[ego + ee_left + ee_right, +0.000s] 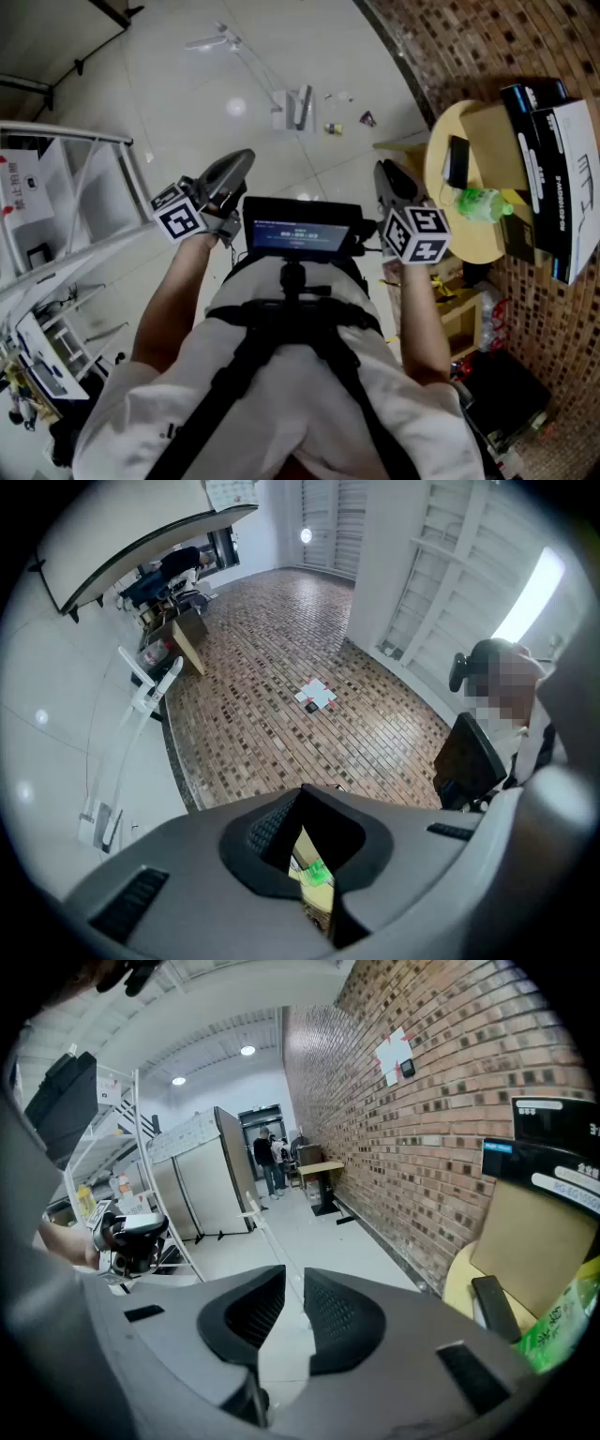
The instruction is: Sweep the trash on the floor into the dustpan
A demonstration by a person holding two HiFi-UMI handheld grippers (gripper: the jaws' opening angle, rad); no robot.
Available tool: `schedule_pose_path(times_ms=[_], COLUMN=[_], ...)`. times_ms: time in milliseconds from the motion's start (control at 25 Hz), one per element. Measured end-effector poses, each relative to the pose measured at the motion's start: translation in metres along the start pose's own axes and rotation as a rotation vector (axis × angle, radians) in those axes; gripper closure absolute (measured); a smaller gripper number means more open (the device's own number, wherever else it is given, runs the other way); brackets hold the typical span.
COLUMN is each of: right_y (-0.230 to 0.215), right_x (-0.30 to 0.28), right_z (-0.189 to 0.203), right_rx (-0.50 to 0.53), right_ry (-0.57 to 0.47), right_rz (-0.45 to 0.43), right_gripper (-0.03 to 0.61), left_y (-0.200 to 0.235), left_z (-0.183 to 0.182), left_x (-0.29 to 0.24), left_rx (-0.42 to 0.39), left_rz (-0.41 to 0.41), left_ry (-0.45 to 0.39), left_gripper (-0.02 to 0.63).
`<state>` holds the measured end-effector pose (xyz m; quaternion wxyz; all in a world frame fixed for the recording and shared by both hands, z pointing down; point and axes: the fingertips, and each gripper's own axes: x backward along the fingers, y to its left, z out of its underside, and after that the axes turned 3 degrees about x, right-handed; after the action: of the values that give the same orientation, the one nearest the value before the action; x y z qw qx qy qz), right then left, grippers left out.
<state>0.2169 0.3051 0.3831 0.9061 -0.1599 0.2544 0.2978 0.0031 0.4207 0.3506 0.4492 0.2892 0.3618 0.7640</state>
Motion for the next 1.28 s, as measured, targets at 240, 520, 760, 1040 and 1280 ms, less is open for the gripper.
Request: schedule_pose_path(times_ms=[240, 520, 760, 1040, 1280], right_y=[-0.009, -0.040, -0.055, -0.067, -0.060], right_x=[0.000, 0.005, 0.005, 0.000, -0.014], right_z=[0.004, 0.018, 0.010, 0.001, -0.003], right_rx=[-0.004, -0.013, 0.015, 0.040, 0.042], right_ry=[0.014, 0.021, 0.011, -0.008, -0.019], right_rz=[-0.006, -0.049, -0.079, -0.110, -0.132], right_gripper=[0.508, 0.508, 0.508, 0.508, 0.508], left_y=[-0.005, -0.012, -0.009, -0.011, -0.007], left_z=[-0.001, 0.024, 0.027, 0.019, 0.020], left_x=[-0.007, -0.041, -0.058, -0.072, -0.071], left_rx=[0.006, 0.004, 0.001, 0.006, -0.003], left_rz=[0.001, -0.030, -0.073, -0.088, -0.123], left_ry=[-0.019, -0.023, -0.057, -0.113, -0.101], left_gripper=[0.614, 0.614, 0.614, 0.614, 0.614])
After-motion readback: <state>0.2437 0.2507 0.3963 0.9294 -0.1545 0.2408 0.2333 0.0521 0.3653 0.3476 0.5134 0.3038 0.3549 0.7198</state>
